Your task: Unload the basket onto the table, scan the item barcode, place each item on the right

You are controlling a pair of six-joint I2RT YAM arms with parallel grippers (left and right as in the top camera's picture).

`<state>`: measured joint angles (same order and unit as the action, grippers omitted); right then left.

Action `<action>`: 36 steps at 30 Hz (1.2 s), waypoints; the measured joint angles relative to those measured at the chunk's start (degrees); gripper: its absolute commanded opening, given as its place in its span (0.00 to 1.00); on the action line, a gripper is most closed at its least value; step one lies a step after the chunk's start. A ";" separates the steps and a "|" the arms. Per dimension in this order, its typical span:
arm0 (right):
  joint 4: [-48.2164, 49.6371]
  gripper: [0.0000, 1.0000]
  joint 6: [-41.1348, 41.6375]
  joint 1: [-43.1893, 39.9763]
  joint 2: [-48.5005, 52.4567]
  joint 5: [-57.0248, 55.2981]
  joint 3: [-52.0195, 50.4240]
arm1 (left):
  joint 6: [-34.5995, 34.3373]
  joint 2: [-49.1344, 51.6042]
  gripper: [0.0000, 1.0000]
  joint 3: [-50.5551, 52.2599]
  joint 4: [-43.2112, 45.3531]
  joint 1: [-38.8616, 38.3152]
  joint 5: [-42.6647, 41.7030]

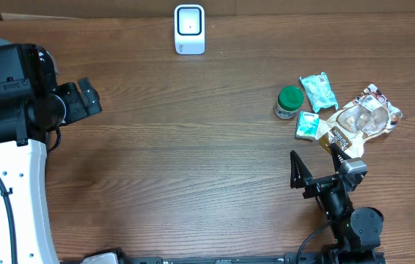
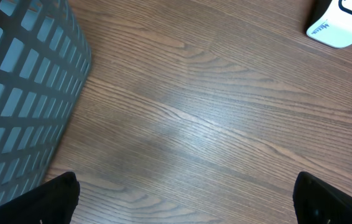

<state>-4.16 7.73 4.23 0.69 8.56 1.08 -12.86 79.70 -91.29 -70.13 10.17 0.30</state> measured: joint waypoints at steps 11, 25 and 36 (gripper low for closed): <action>-0.02 1.00 -0.04 0.00 0.00 0.00 0.00 | 0.00 -2.95 1.00 0.20 0.04 0.00 0.02; 0.00 1.00 -0.04 0.00 0.00 0.00 0.00 | -0.02 -35.91 1.00 18.18 0.33 -3.74 0.11; 0.04 1.00 -0.02 0.00 0.00 0.00 0.00 | 1.36 -59.95 0.99 50.12 33.35 -8.59 3.48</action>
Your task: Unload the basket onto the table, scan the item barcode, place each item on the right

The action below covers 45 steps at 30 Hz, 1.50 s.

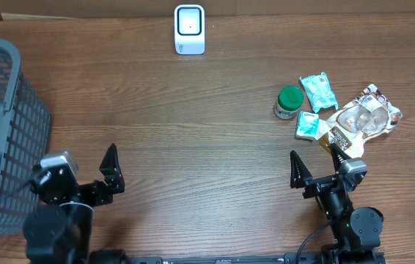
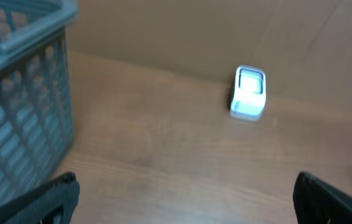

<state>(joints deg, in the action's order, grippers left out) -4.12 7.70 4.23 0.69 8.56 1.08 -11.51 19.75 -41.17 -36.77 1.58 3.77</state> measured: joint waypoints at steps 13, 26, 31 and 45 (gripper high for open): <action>-0.04 1.00 0.00 0.00 0.00 0.00 0.00 | 10.88 -14.16 1.00 30.62 31.19 0.00 0.61; -0.04 1.00 0.00 0.00 0.00 0.00 0.00 | 17.90 -18.80 1.00 39.95 32.44 2.32 -1.01; -0.04 1.00 -0.07 0.00 0.00 0.02 0.00 | 17.97 -18.80 1.00 40.54 32.17 2.93 -3.41; -0.07 1.00 -0.02 0.00 0.00 0.02 0.00 | 17.97 -18.80 1.00 40.54 32.24 3.04 -4.22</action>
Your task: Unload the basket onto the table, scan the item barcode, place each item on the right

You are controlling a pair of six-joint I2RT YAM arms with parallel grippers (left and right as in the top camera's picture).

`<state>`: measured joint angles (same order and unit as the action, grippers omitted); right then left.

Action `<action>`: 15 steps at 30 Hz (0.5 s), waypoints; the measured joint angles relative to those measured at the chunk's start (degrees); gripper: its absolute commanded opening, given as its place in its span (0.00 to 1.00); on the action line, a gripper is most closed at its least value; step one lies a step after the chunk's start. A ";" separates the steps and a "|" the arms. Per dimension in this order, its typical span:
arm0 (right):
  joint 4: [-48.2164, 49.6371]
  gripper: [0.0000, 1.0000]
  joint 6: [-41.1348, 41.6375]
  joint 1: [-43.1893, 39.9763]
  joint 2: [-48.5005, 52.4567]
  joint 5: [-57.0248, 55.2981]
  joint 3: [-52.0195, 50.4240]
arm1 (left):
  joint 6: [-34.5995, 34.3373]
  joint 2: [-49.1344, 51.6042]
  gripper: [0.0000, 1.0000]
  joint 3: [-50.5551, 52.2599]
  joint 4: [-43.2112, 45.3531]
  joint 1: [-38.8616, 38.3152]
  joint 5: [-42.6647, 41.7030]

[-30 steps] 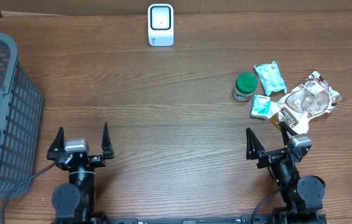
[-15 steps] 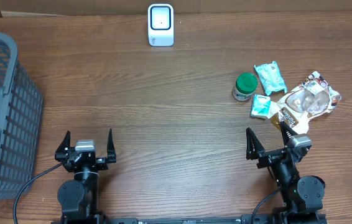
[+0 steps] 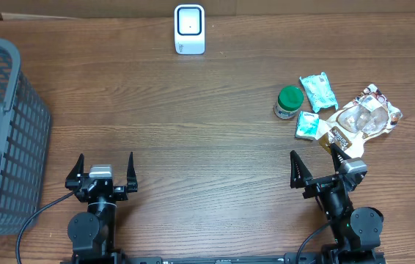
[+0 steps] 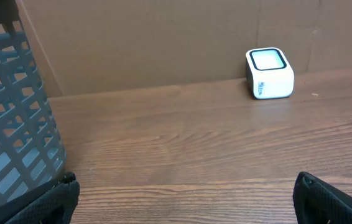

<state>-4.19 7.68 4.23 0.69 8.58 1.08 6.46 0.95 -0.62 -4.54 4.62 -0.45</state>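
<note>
The white scanner point(image 3: 189, 29) stands at the table's far edge, and also shows in the left wrist view as a scanner point(image 4: 269, 73) against a cardboard wall. A green-capped bottle point(image 3: 289, 102), two teal packets point(image 3: 318, 92) point(image 3: 307, 125) and a clear snack bag point(image 3: 361, 117) lie at the right. My left gripper point(image 3: 105, 167) point(image 4: 185, 193) sits open and empty at the near edge, facing the scanner. At the near right my right gripper point(image 3: 317, 163) is open and empty, just short of the snack bag.
A grey mesh basket point(image 3: 2, 132) point(image 4: 8, 124) stands at the left edge, close beside my left gripper. Bare wooden table point(image 3: 193, 132) lies between the grippers and the scanner.
My left gripper was angled at the near left; now it sits squared a little further right, pointing straight at the far edge. The right arm and the items have not moved.
First my left arm reached over the basket at the far left, gripper open above the table. Then it was down at the near edge, leaving the basket uncovered. Now it rests there, squared up. The right gripper stayed open throughout.
</note>
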 measured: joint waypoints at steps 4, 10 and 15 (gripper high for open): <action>0.04 1.00 0.02 0.00 0.00 -0.02 0.00 | 0.00 0.00 1.00 0.00 0.02 -0.02 0.00; 0.02 1.00 0.02 0.00 0.00 -0.02 0.00 | 0.00 0.00 1.00 0.00 0.02 -0.02 0.00; 0.04 1.00 0.00 0.00 0.00 -0.02 0.00 | 0.00 0.00 0.99 0.00 0.02 -0.02 0.00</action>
